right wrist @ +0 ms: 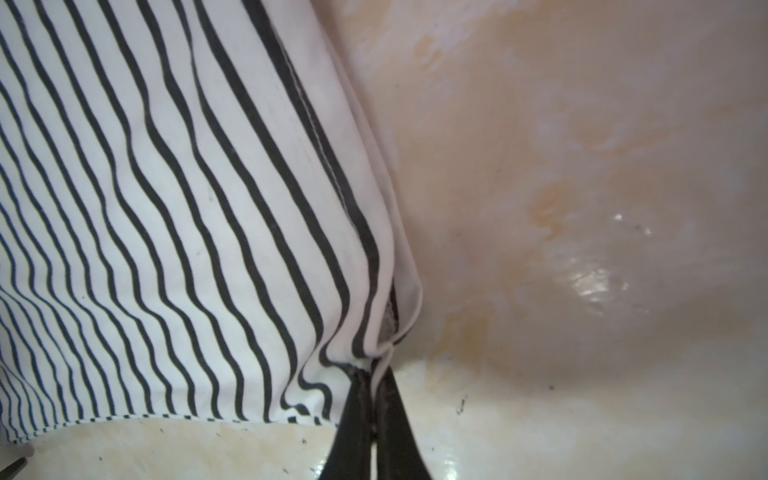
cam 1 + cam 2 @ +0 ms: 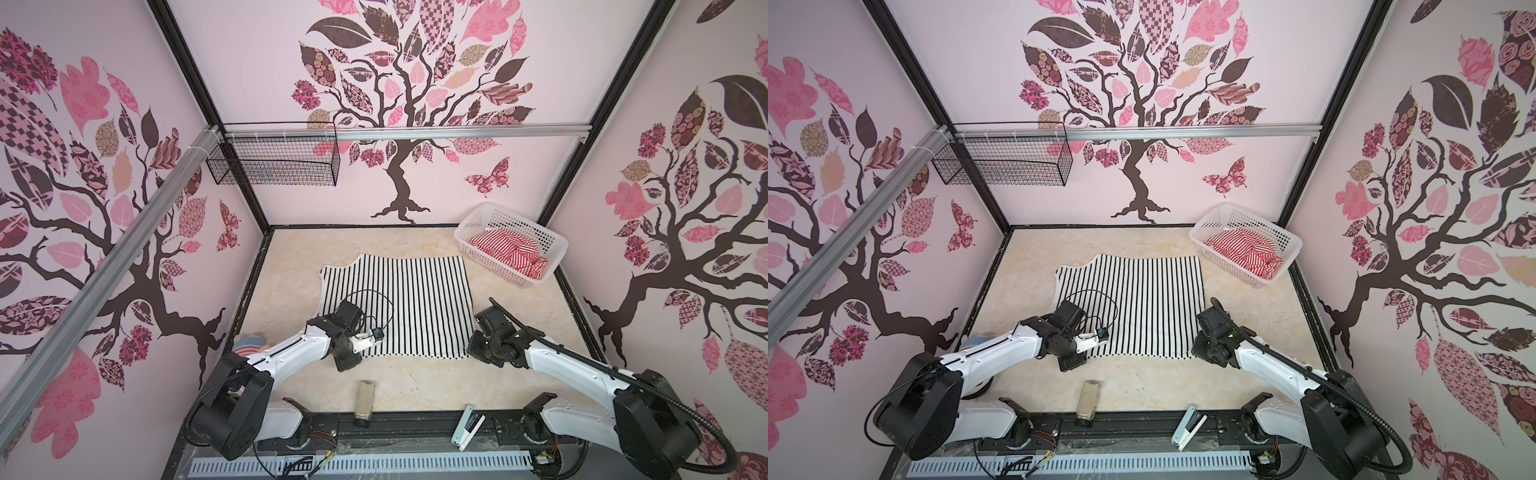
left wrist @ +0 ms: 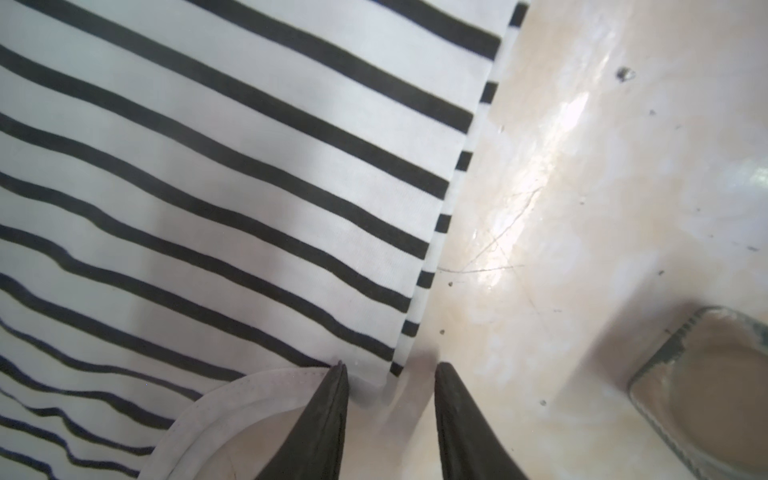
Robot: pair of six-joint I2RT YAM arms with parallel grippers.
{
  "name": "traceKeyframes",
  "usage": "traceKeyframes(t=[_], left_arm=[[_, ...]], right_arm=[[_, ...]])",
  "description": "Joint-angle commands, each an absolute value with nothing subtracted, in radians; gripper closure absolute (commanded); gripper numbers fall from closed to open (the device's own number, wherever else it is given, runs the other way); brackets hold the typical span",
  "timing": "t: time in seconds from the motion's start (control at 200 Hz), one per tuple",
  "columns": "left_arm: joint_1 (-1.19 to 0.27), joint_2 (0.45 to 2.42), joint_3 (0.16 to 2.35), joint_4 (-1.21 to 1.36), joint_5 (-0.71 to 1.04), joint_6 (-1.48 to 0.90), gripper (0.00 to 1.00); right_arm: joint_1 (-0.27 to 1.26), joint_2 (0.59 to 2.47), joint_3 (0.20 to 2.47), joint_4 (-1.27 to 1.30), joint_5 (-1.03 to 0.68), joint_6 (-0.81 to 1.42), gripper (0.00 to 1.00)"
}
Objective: Fold and stack the tank tops
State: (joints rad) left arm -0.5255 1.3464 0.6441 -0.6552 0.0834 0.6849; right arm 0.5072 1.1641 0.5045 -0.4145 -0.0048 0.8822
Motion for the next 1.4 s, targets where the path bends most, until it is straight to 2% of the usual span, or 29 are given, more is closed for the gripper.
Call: traceKeyframes(t=[0.0,0.43,0.535,0.575,0.77,1.071,1.396], left_arm=[[-0.532,1.364,0.624,-0.644,0.091,0.696,0.68],[-0.543,1.417,0.626,-0.631,0.054,0.725,0.77],[-0.547,1.425,0.635,-0.646,0.058,0.737,0.87],[-0.549,1.429,0.644,-0.663,0.061,0.74,1.0],[-0.566,1.383,0.701,-0.808,0.142,0.777,1.0],[-0.587,1.353,0.831,-1.051,0.3,0.814,1.0],[-0.543,1.376,0.872,-0.992,0.226,0.819,1.0]], right_arm=[[0.497,1.165,0.534,-0.423,-0.004,0.886,0.97],[0.495,1.154,0.543,-0.436,-0.003,0.881,0.97],[0.494,1.152,0.549,-0.439,-0.005,0.878,0.97],[0.494,1.148,0.552,-0.444,-0.007,0.875,0.97],[0.494,1.107,0.561,-0.494,-0.038,0.849,0.97],[0.494,0.876,0.559,-0.649,-0.034,0.847,0.96],[0.491,0.983,0.698,-0.663,0.035,0.79,0.96]])
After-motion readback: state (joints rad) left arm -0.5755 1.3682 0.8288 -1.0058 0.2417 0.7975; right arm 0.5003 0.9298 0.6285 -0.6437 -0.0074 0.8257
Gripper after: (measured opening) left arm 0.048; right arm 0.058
